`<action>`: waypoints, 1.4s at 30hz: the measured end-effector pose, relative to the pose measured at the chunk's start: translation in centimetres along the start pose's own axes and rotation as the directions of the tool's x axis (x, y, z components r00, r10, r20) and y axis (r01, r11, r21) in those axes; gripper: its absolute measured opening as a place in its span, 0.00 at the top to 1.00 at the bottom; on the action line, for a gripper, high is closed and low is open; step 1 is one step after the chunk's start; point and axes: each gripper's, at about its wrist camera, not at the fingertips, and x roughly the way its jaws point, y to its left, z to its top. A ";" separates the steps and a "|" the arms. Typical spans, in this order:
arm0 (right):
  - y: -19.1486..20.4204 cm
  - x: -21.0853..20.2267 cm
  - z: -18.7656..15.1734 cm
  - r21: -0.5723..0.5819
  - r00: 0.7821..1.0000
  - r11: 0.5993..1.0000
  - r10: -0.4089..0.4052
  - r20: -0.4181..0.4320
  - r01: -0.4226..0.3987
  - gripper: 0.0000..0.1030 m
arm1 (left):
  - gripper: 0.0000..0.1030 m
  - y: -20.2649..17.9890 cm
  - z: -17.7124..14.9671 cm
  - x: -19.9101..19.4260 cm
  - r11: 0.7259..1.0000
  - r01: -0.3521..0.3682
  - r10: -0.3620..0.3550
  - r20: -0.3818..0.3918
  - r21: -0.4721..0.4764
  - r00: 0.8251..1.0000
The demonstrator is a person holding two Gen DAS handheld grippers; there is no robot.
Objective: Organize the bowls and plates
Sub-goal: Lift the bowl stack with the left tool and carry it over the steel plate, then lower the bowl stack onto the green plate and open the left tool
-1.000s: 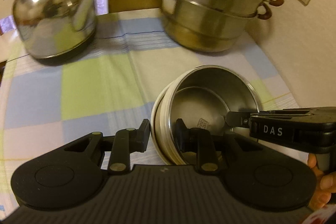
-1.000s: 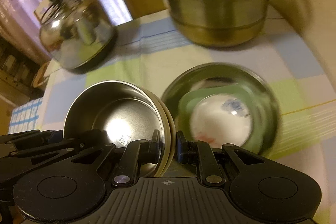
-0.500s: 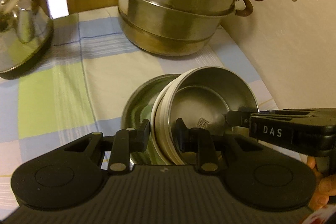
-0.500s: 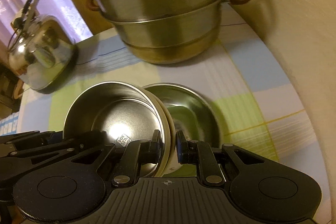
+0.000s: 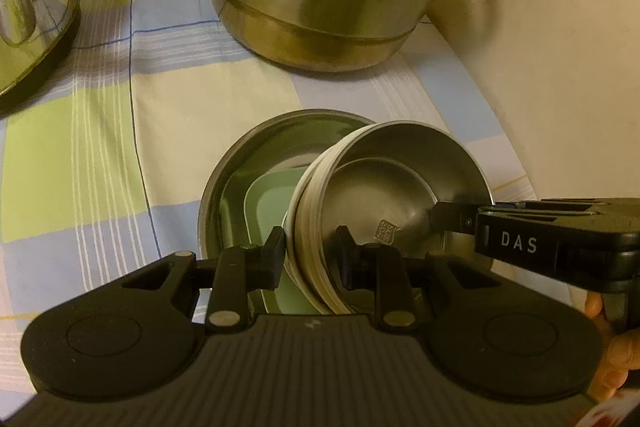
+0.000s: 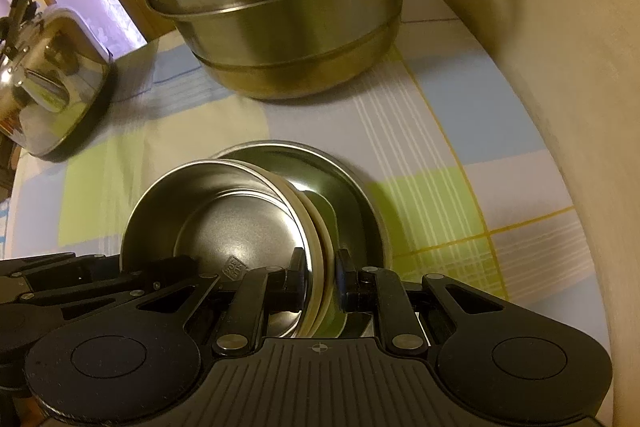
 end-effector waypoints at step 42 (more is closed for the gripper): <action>-0.7 1.7 0.3 0.021 0.999 0.999 0.045 -0.020 -0.044 0.85 | 0.77 0.1 0.0 1.3 0.999 -0.037 0.037 -0.005 -0.004 0.999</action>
